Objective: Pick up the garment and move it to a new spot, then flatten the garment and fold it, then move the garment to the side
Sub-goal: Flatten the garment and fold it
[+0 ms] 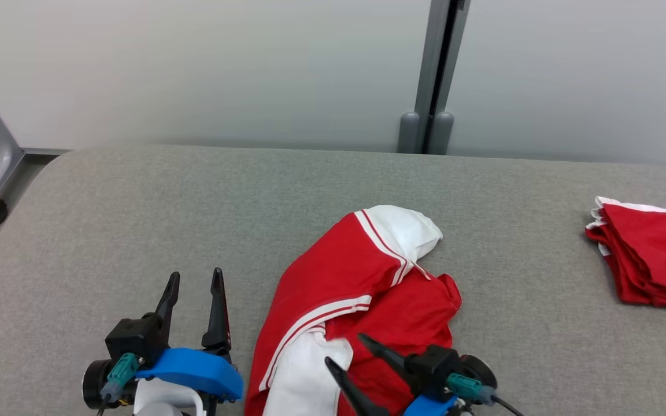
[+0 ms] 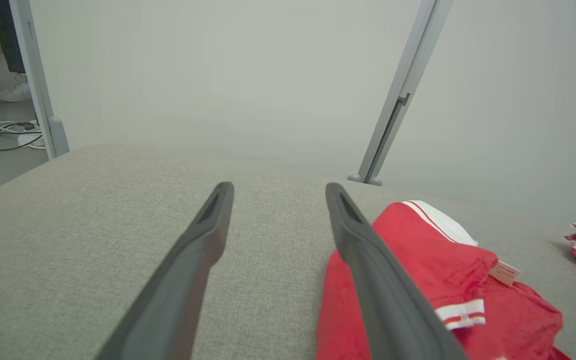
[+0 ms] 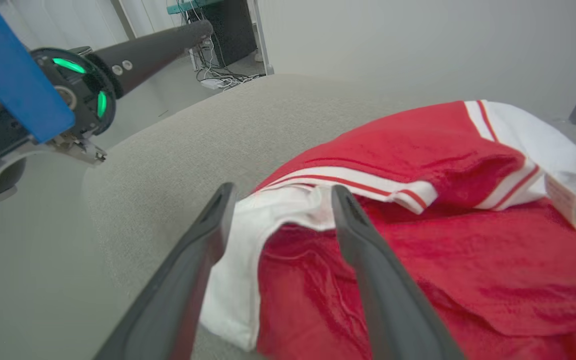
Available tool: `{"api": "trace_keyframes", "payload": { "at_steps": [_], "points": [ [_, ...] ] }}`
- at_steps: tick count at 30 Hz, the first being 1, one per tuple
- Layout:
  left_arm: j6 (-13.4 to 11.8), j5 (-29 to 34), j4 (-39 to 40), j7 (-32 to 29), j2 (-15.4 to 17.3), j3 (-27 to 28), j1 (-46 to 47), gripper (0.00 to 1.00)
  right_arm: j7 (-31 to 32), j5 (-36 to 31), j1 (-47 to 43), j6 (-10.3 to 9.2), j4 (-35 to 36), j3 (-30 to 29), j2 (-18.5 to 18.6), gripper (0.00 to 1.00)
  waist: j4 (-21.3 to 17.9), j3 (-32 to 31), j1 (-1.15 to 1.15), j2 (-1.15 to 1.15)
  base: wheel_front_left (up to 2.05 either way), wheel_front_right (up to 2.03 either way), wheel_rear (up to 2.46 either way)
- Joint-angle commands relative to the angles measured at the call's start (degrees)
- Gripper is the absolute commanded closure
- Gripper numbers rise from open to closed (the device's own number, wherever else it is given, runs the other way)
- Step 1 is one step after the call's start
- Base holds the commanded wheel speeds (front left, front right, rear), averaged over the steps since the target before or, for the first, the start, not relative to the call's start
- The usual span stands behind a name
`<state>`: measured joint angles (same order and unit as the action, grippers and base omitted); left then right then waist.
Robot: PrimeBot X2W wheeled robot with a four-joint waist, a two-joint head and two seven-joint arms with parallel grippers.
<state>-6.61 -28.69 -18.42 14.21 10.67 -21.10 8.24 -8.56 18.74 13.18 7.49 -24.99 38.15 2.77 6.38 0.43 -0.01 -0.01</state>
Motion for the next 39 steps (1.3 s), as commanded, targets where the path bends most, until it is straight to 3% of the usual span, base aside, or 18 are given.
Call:
{"api": "trace_keyframes", "payload": {
  "at_steps": [1,9,17,24,36,37,38,39],
  "points": [
    [-0.31,0.08,0.45,-0.26,0.37,0.07,-0.64,0.0,0.56,-1.83,-2.15,0.01,1.59,-2.79,0.23,0.0,-1.19,-0.71,0.01,0.01,0.0,0.0,0.0],
    [-0.51,-0.02,1.42,-0.75,0.38,-0.77,-0.66,0.0,4.38,-10.04,-5.7,0.01,6.44,-18.39,0.48,0.0,-2.06,-0.31,0.01,0.01,0.0,0.0,0.0],
    [-0.06,0.25,2.06,-0.92,-0.2,-1.5,1.73,0.0,7.0,-15.24,0.57,0.01,1.23,-25.99,3.96,0.0,0.93,3.72,0.01,0.01,0.0,0.0,0.0],
    [-0.1,0.12,1.56,-0.42,-0.6,-1.21,3.11,0.0,8.92,-15.67,6.93,0.01,-6.99,-25.96,5.99,0.0,3.79,7.14,0.01,0.01,0.0,0.0,0.0],
    [0.11,-0.13,0.0,0.56,-1.22,-0.57,3.99,0.0,11.19,-11.37,12.94,0.01,-20.96,-18.07,6.63,0.0,5.59,7.73,0.01,0.01,0.0,0.0,0.0],
    [0.13,-0.08,-0.06,0.57,-1.28,-0.59,4.02,0.0,10.78,-10.8,13.3,0.01,-21.7,-17.7,6.22,0.5,5.5,7.67,0.01,0.01,0.0,0.0,0.0],
    [0.18,-0.02,-0.09,0.61,-1.32,-0.58,4.07,0.0,10.43,-10.36,13.7,0.01,-22.34,-17.46,5.9,0.67,5.39,7.64,0.01,0.01,0.0,0.0,0.0],
    [0.25,0.02,-0.12,0.66,-1.37,-0.55,4.1,0.0,10.14,-10.07,14.18,0.01,-23.01,-17.15,5.81,0.95,5.3,7.62,0.01,0.01,0.0,0.0,0.0]
  ]
}}
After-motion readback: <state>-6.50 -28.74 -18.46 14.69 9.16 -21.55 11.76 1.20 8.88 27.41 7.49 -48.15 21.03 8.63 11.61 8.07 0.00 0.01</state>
